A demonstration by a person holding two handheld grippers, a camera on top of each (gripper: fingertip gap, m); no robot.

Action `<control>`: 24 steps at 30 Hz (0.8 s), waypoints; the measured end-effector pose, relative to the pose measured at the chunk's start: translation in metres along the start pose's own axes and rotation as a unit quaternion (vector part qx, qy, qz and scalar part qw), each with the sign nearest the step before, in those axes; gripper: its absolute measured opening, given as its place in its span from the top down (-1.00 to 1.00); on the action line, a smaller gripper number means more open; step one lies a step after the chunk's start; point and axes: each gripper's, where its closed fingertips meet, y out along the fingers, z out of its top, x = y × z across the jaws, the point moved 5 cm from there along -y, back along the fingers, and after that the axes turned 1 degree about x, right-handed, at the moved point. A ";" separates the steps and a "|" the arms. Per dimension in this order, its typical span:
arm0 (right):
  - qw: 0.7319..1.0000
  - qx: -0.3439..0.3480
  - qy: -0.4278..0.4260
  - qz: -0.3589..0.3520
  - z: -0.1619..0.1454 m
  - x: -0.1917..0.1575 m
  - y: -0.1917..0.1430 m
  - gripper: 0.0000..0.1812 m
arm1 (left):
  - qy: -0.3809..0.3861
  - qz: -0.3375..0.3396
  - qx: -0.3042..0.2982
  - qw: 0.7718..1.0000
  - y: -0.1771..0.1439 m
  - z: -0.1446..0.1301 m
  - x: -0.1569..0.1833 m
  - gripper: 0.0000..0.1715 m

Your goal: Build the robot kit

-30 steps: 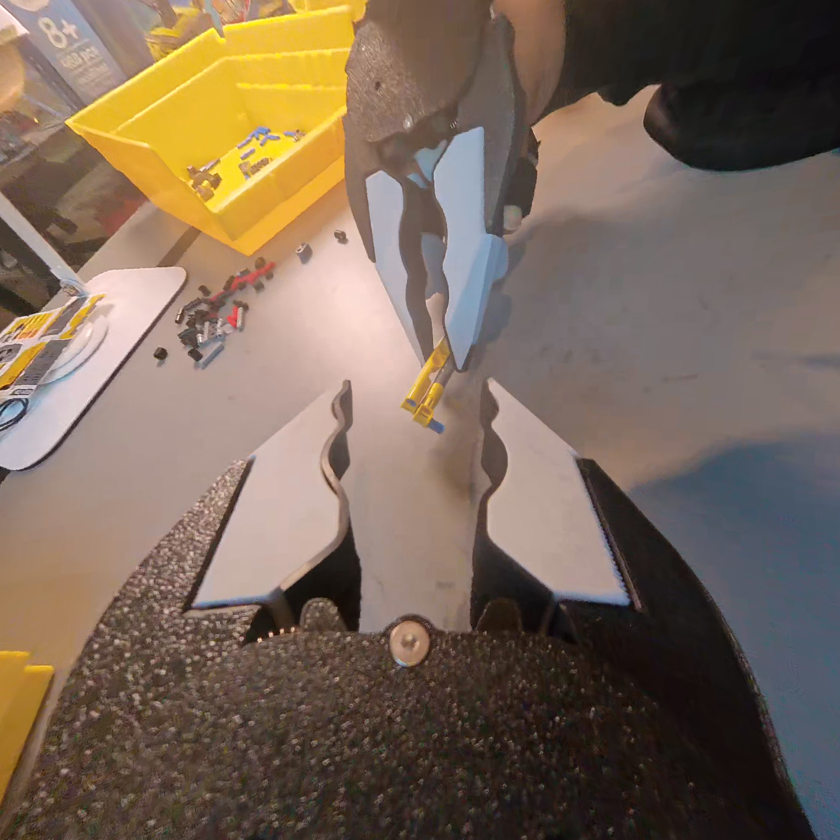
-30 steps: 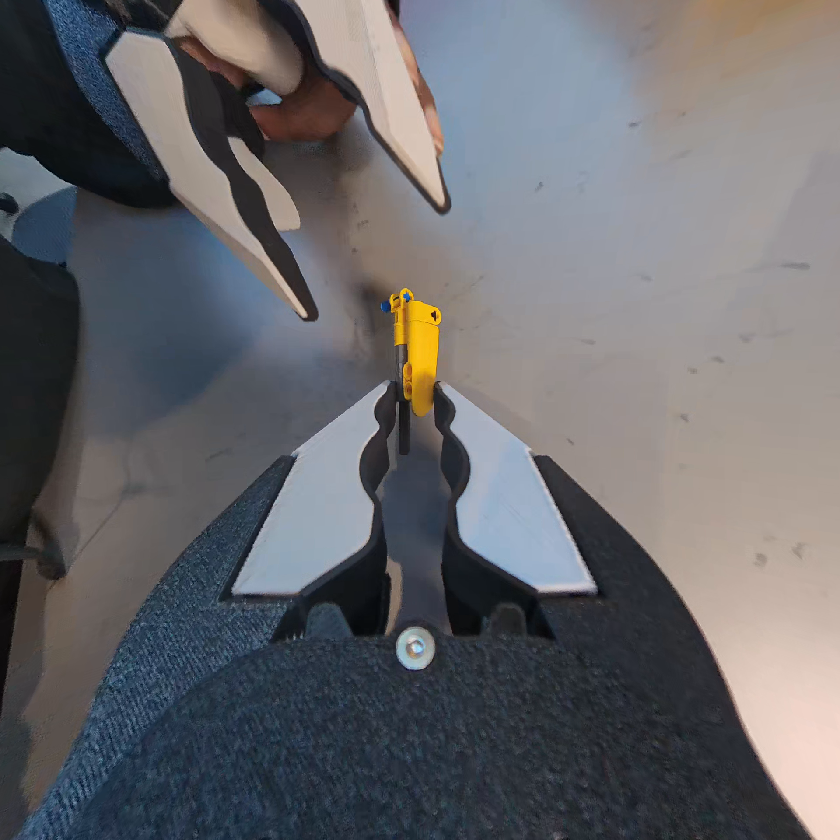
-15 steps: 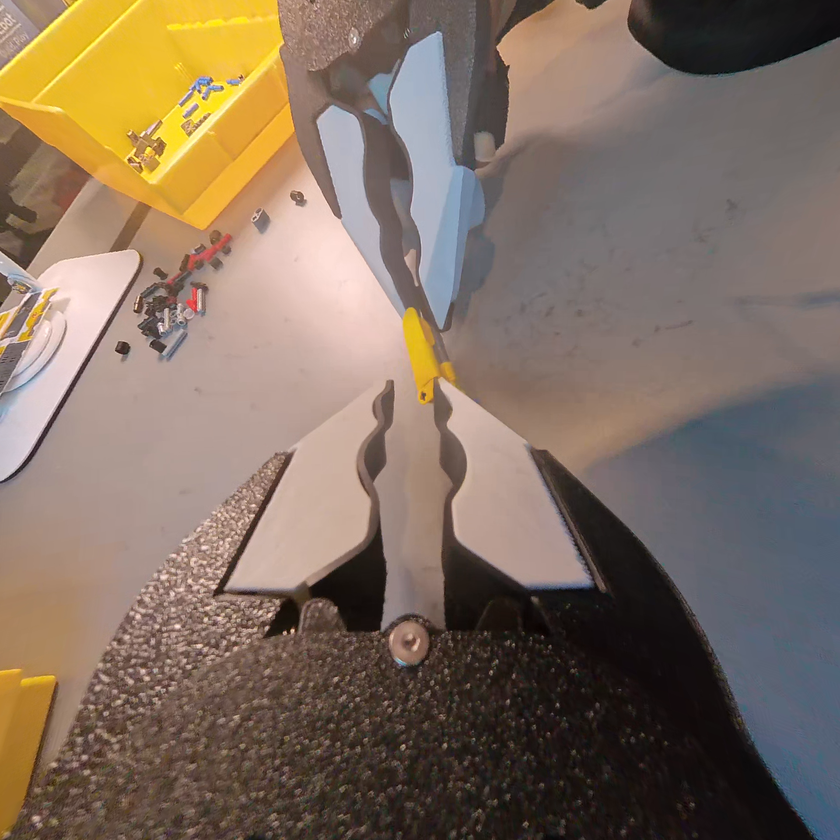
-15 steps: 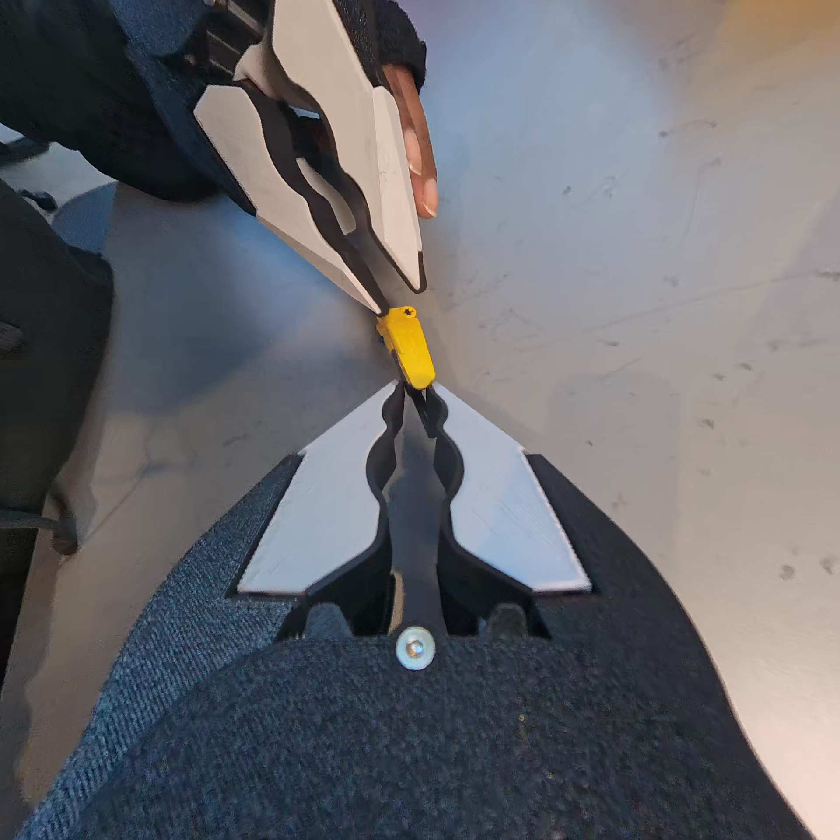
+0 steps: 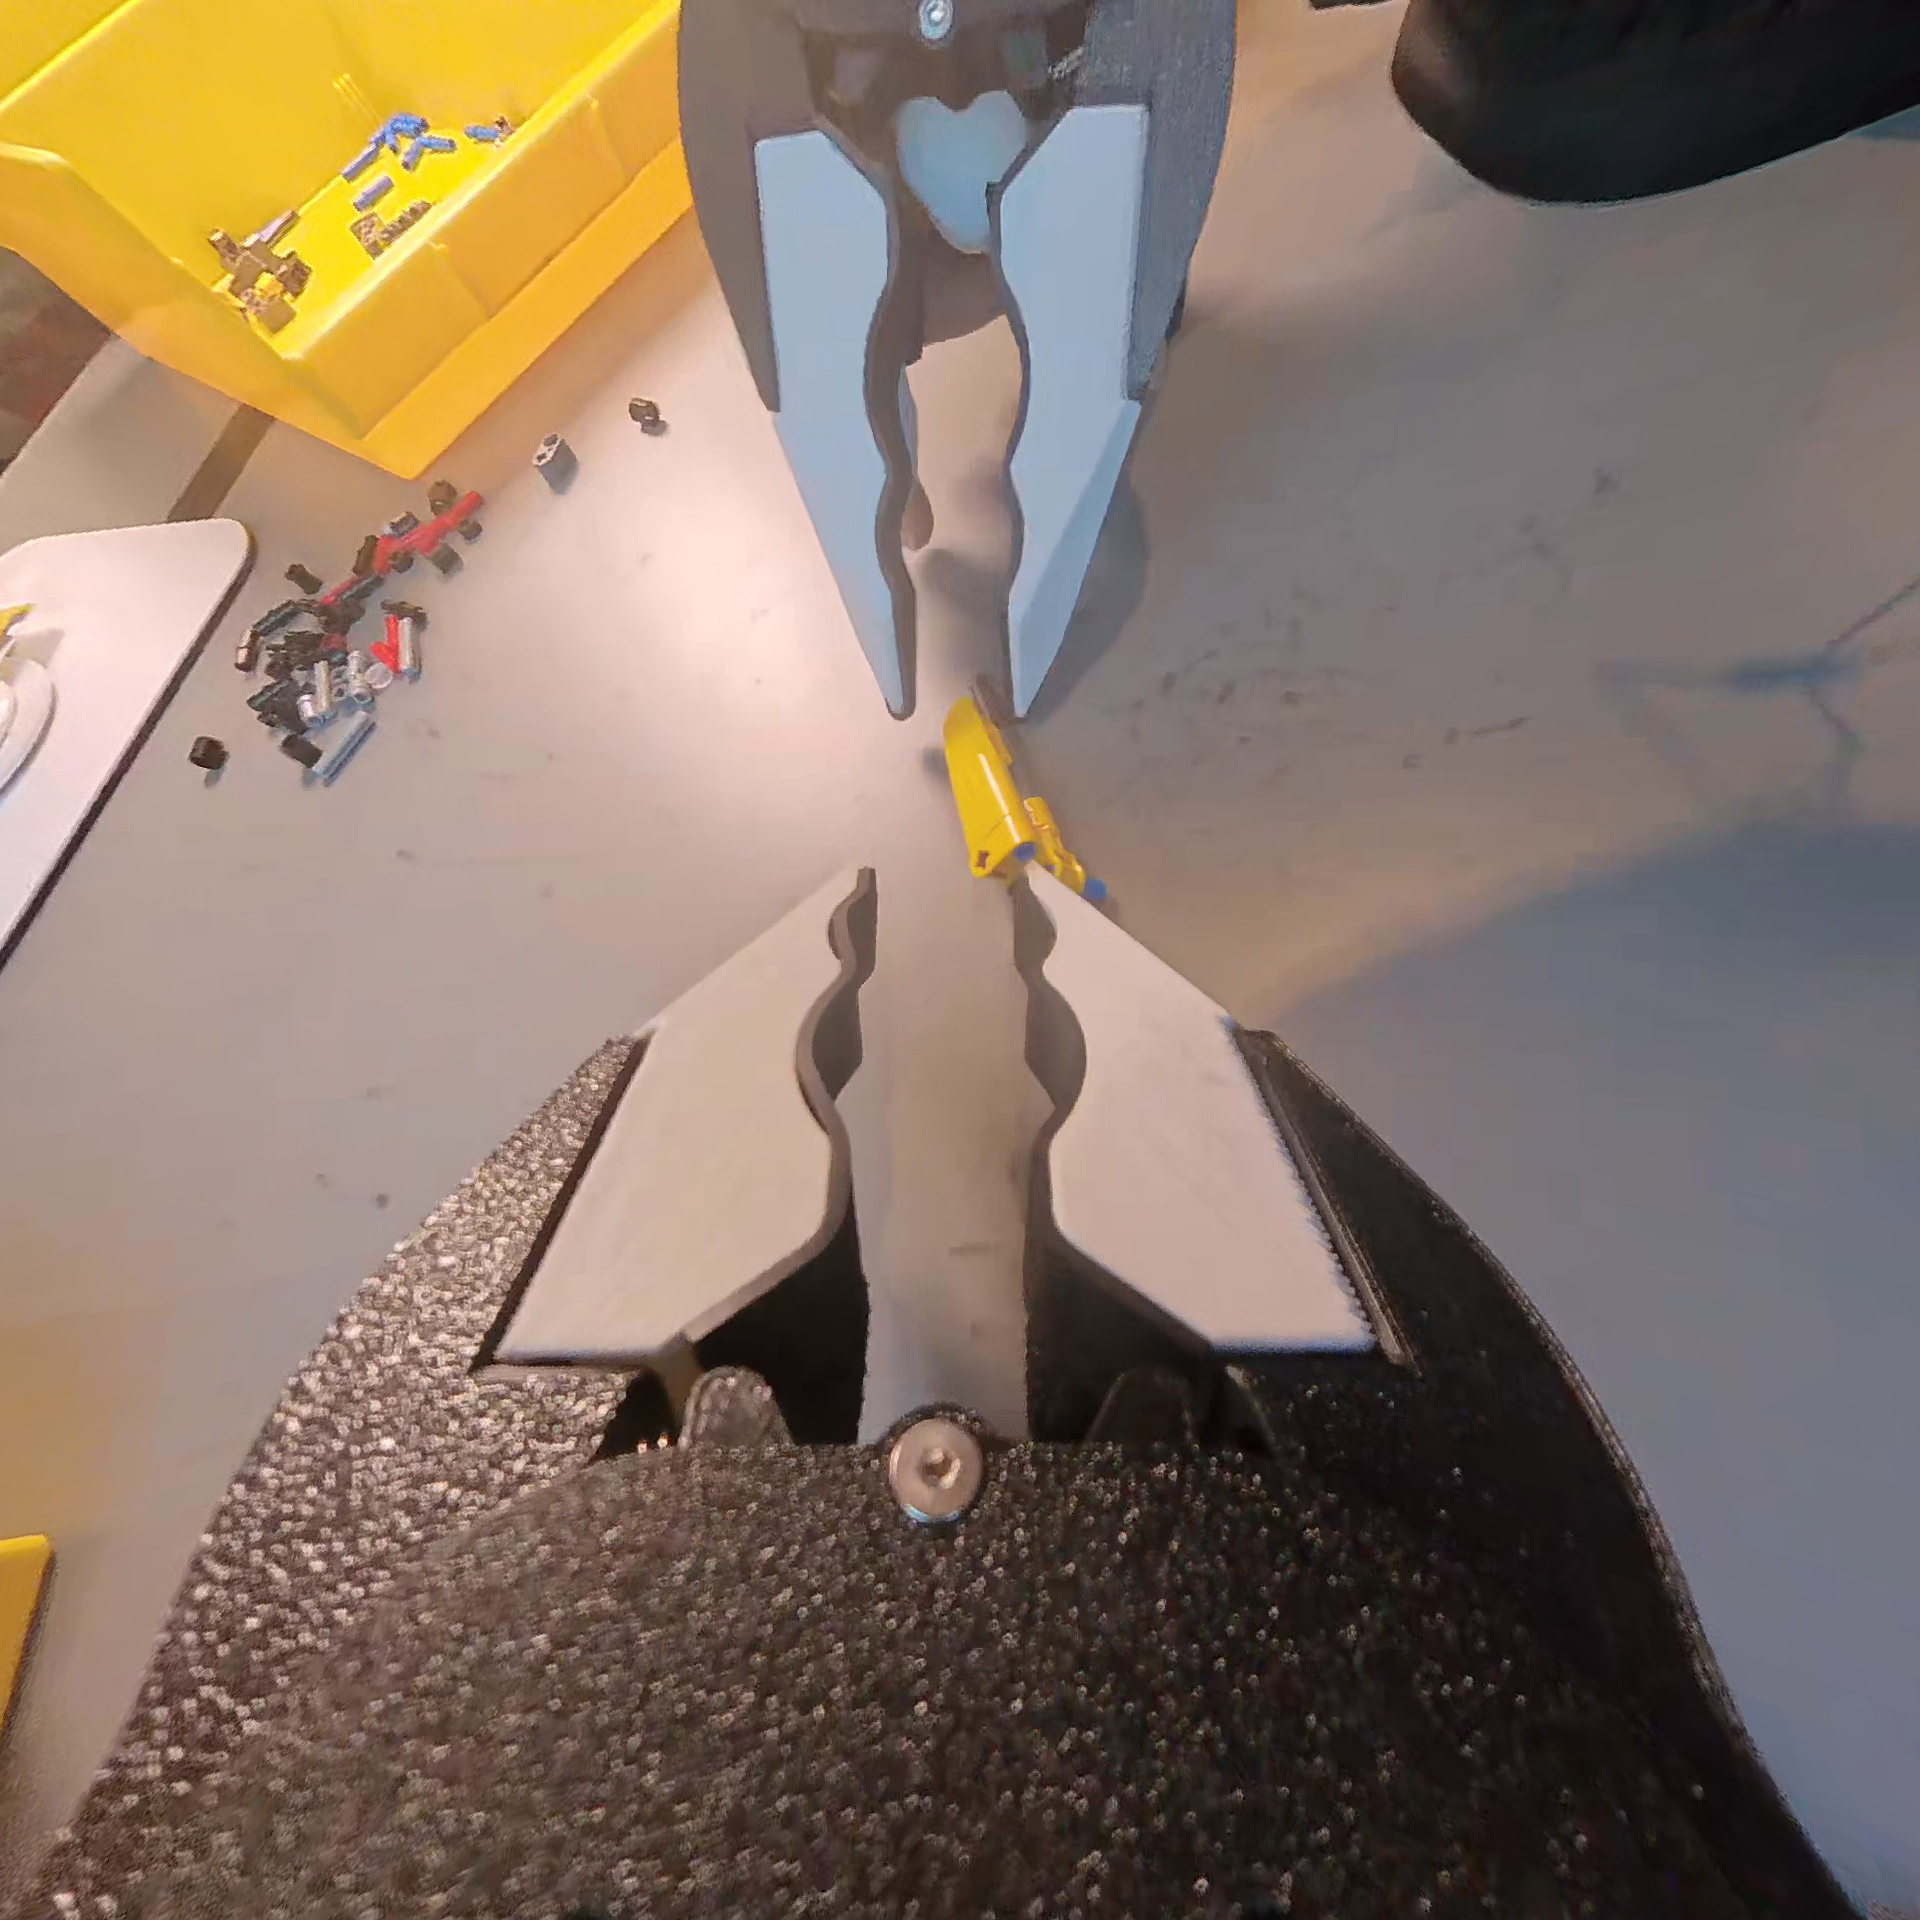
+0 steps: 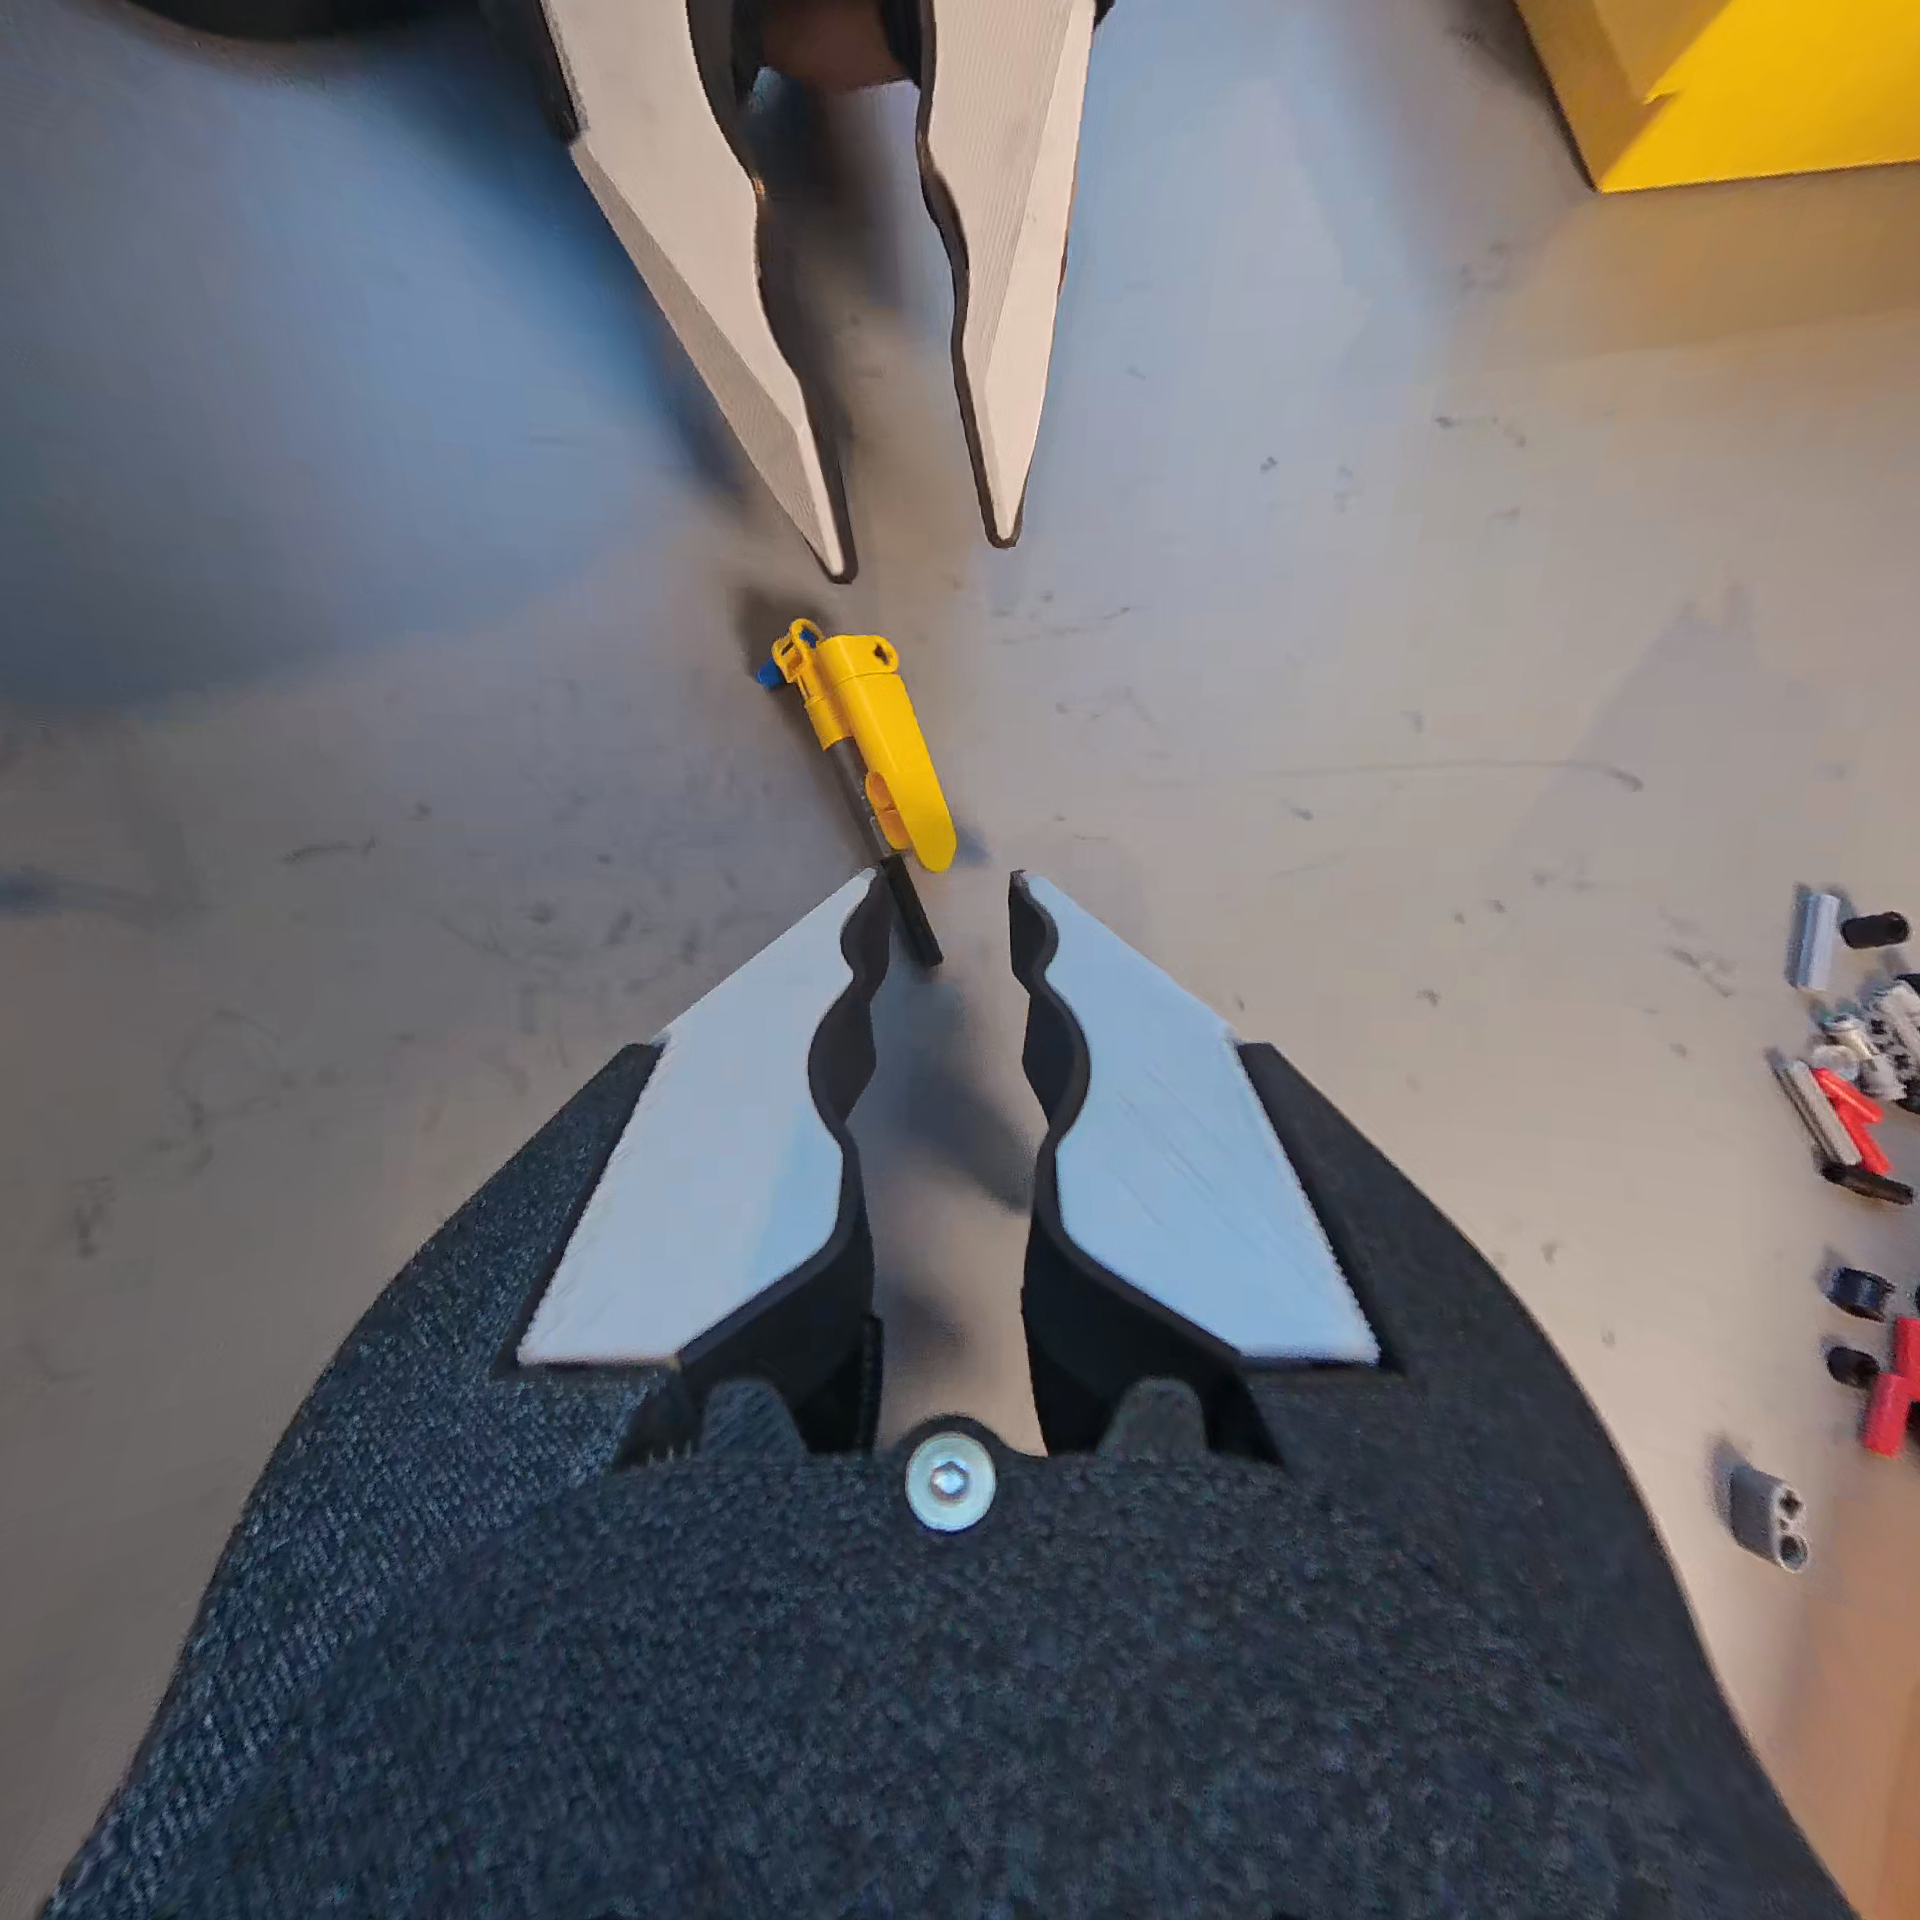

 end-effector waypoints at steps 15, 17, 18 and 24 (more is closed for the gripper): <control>0.991 -0.018 0.129 0.030 -0.002 0.006 0.001 0.96 | 0.030 0.050 -0.053 0.997 0.015 -0.005 -0.005 0.71; 0.991 -0.016 0.125 0.036 -0.001 0.004 0.001 0.96 | 0.033 0.058 -0.058 0.996 0.015 -0.006 -0.007 0.70; 0.991 -0.016 0.126 0.038 -0.001 0.004 0.002 0.96 | 0.032 0.056 -0.060 0.996 0.016 -0.006 -0.007 0.70; 0.991 -0.013 0.127 0.026 -0.001 0.008 0.002 0.96 | 0.031 0.064 -0.072 0.995 0.019 -0.008 -0.010 0.88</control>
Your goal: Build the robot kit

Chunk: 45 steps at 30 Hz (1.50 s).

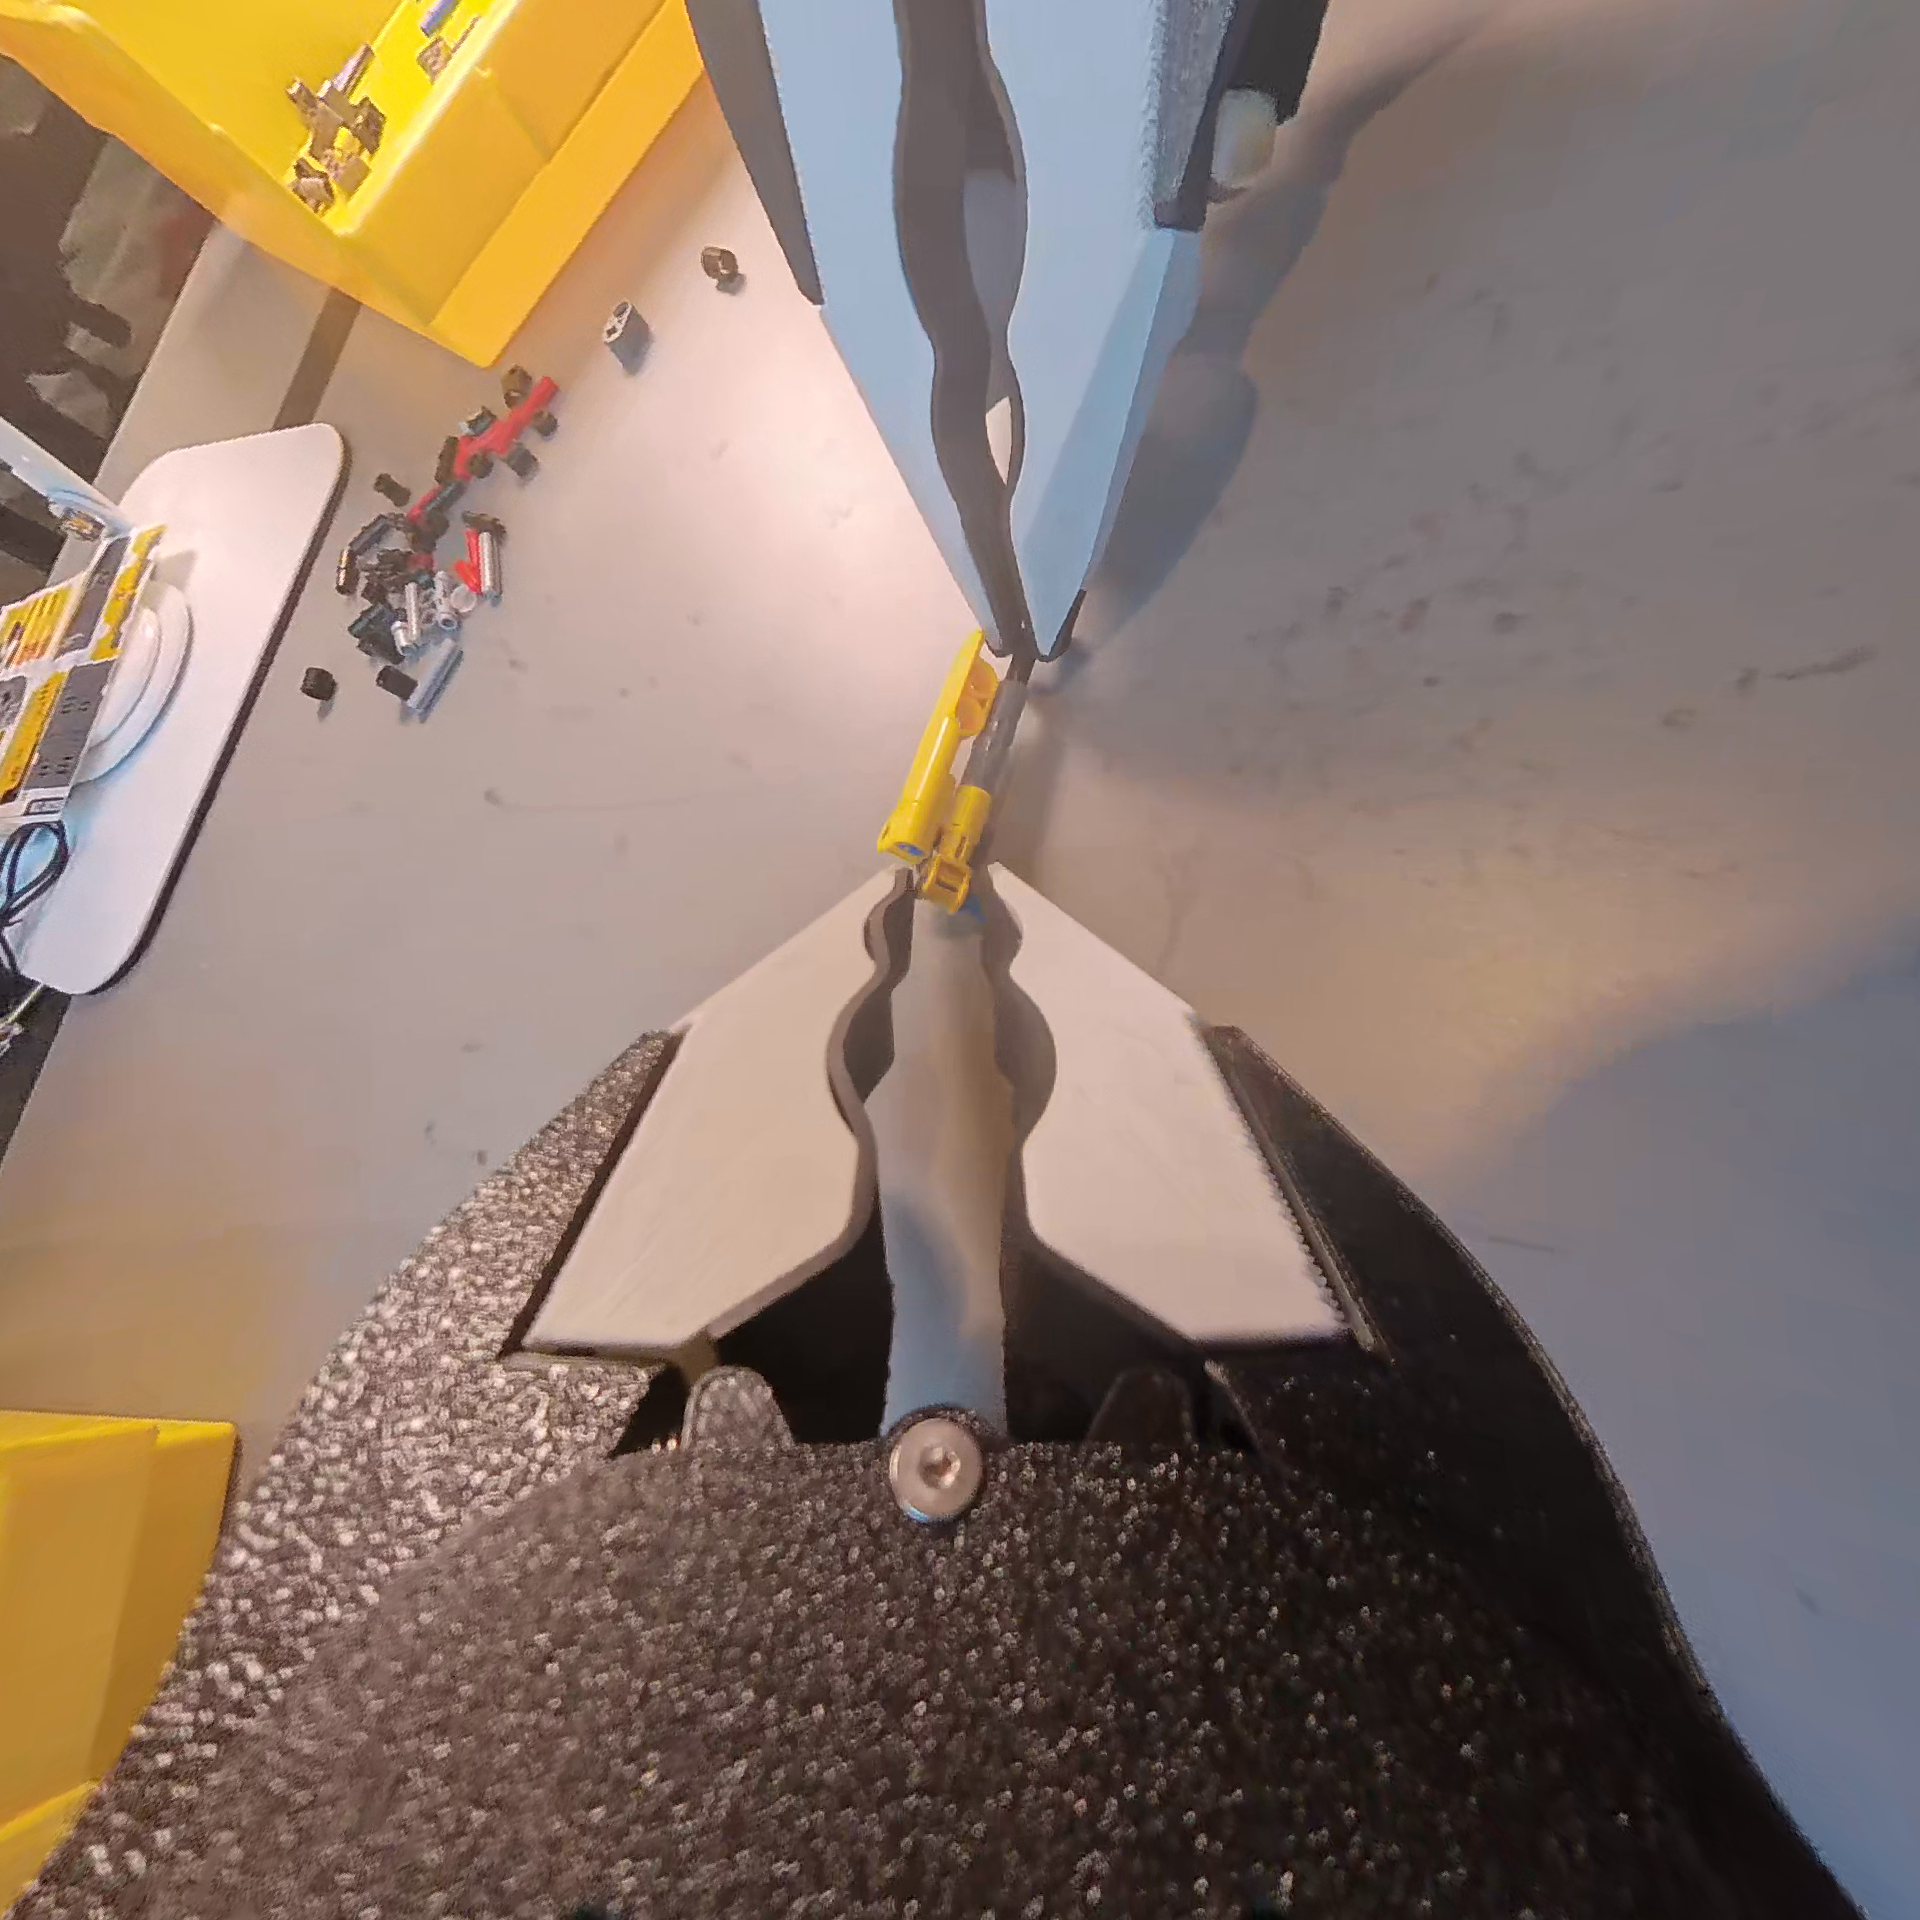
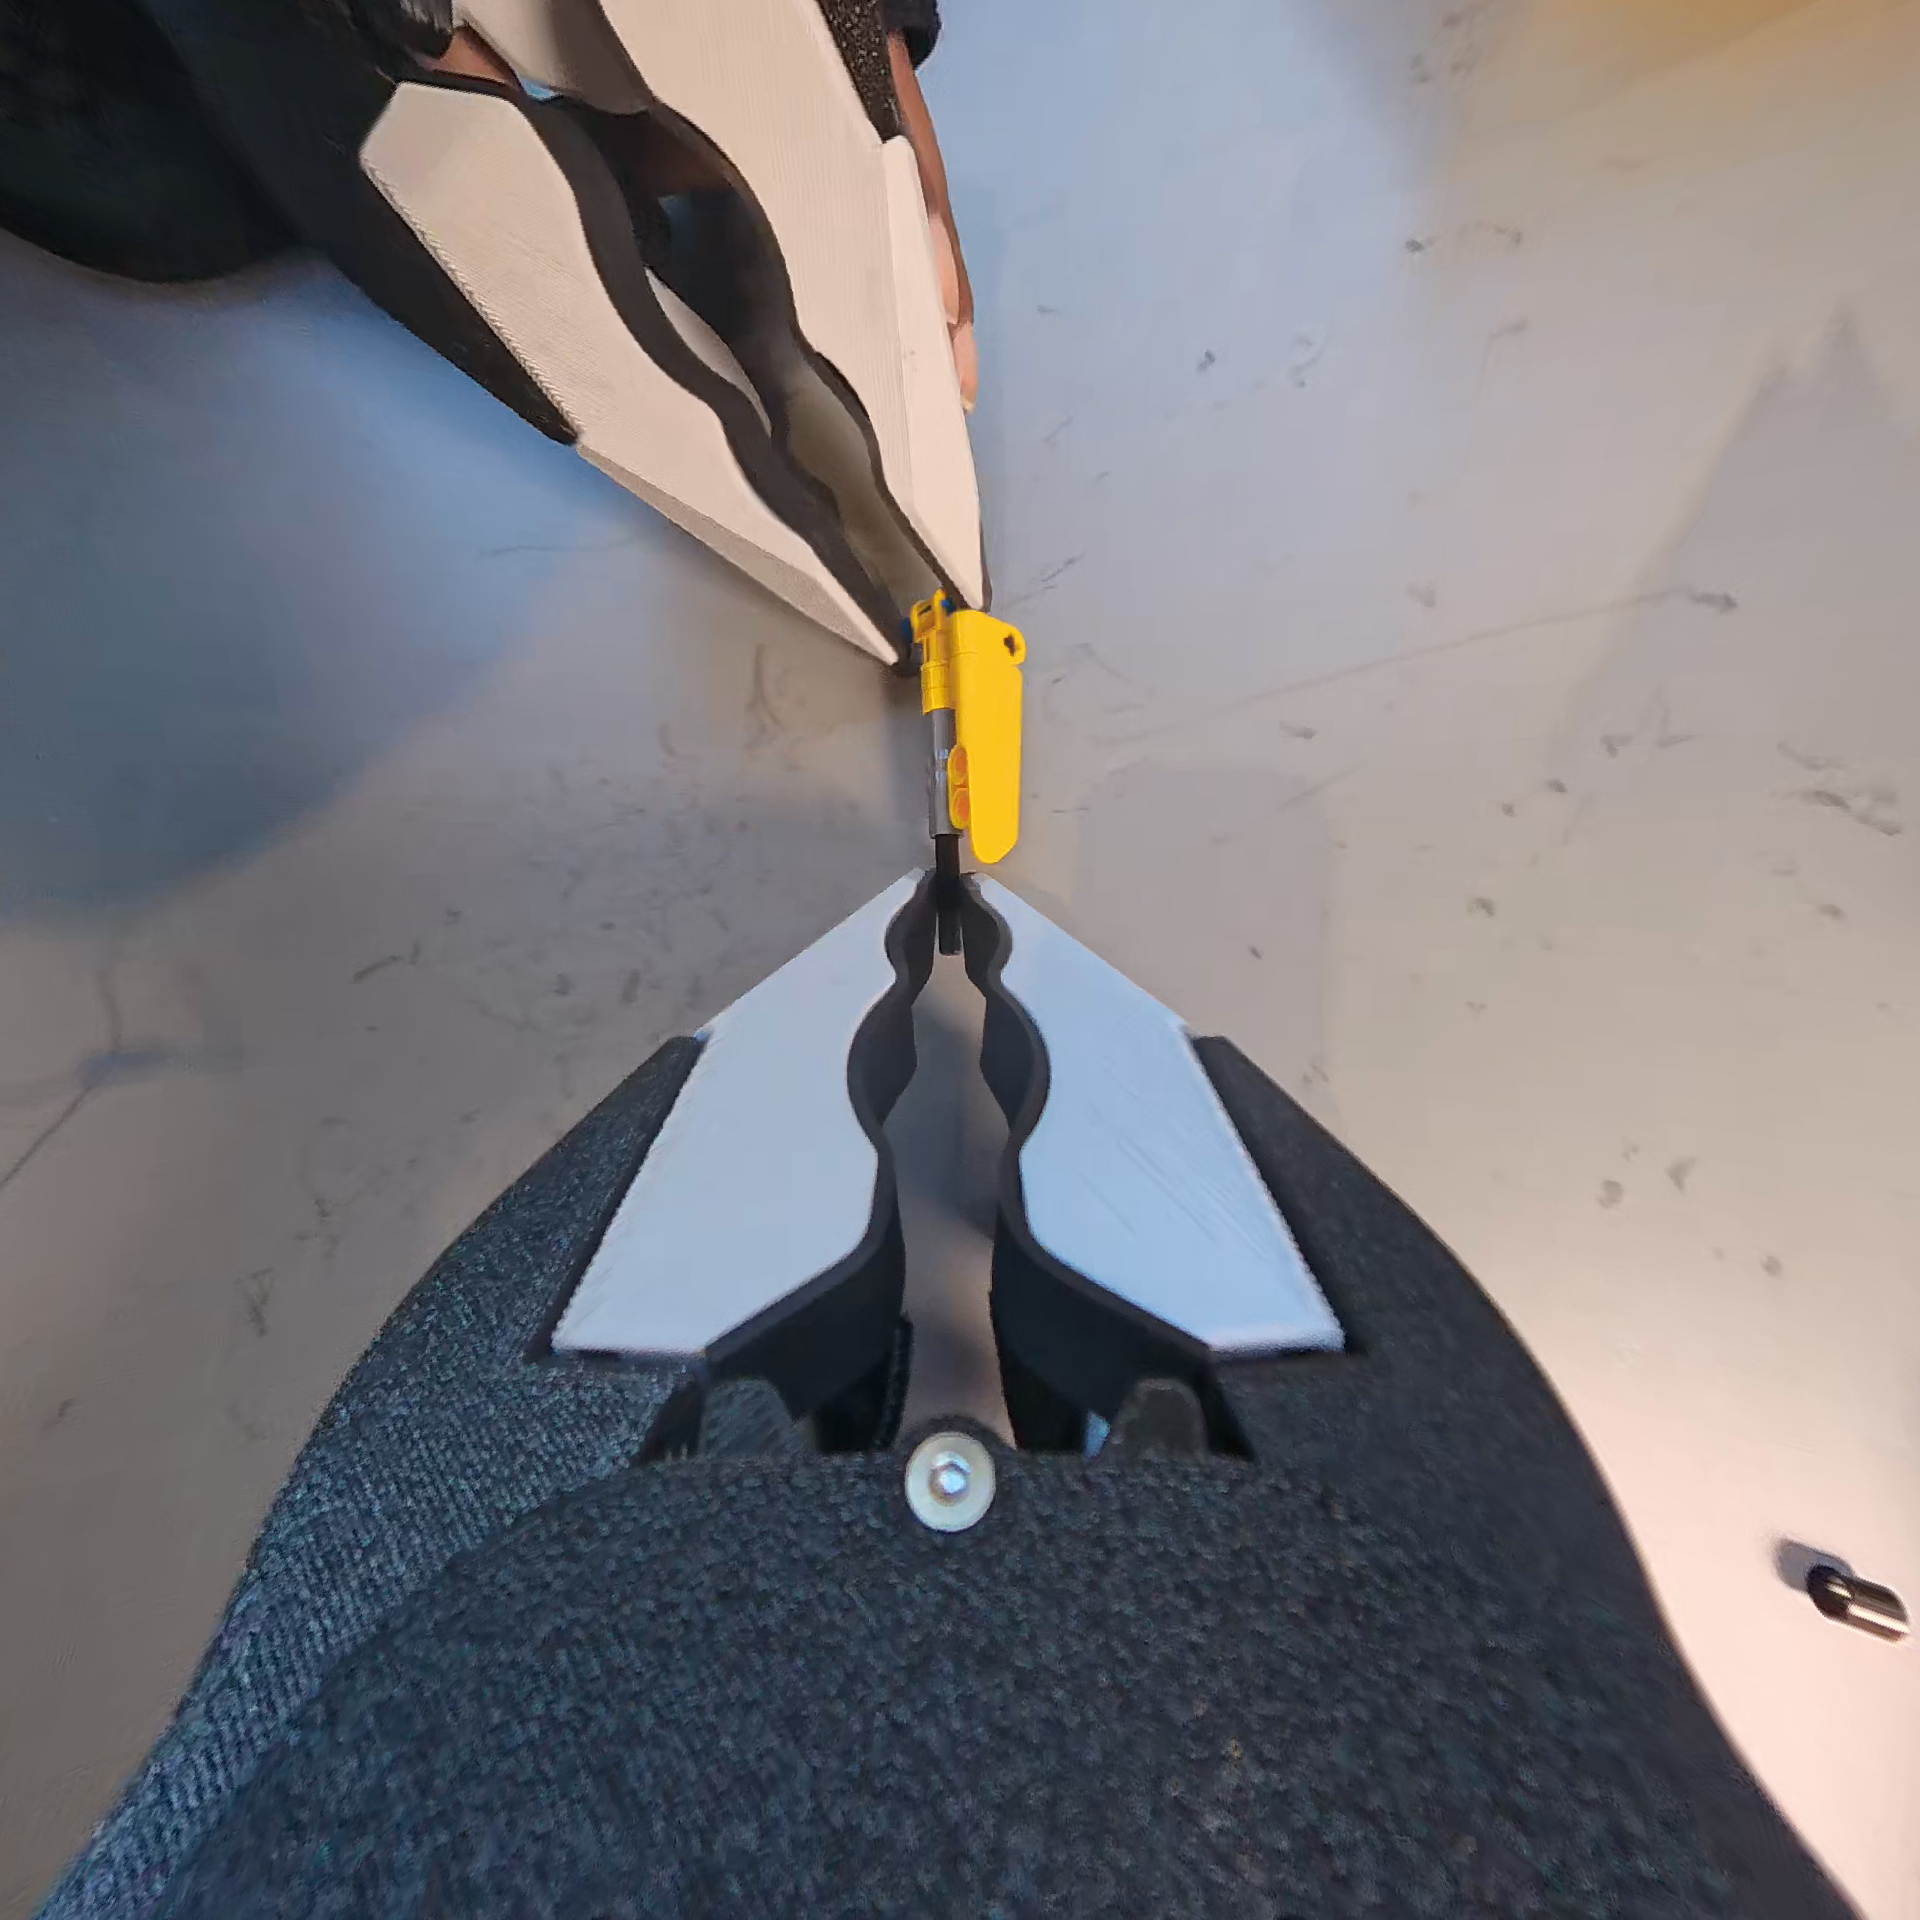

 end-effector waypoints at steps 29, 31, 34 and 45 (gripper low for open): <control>0.918 0.299 0.040 -0.257 0.025 0.069 -0.074 0.44 | -0.255 0.249 0.226 0.906 -0.089 -0.009 -0.105 0.30; 0.912 0.307 0.042 -0.268 0.025 0.072 -0.075 0.48 | -0.264 0.254 0.223 0.903 -0.090 -0.013 -0.106 0.45; 0.905 0.319 0.051 -0.276 0.025 0.077 -0.076 0.52 | -0.280 0.256 0.230 0.896 -0.091 -0.019 -0.109 0.72; 0.867 0.359 0.058 -0.340 0.030 0.105 -0.088 0.71 | -0.304 0.261 0.259 0.879 -0.099 -0.022 -0.117 0.92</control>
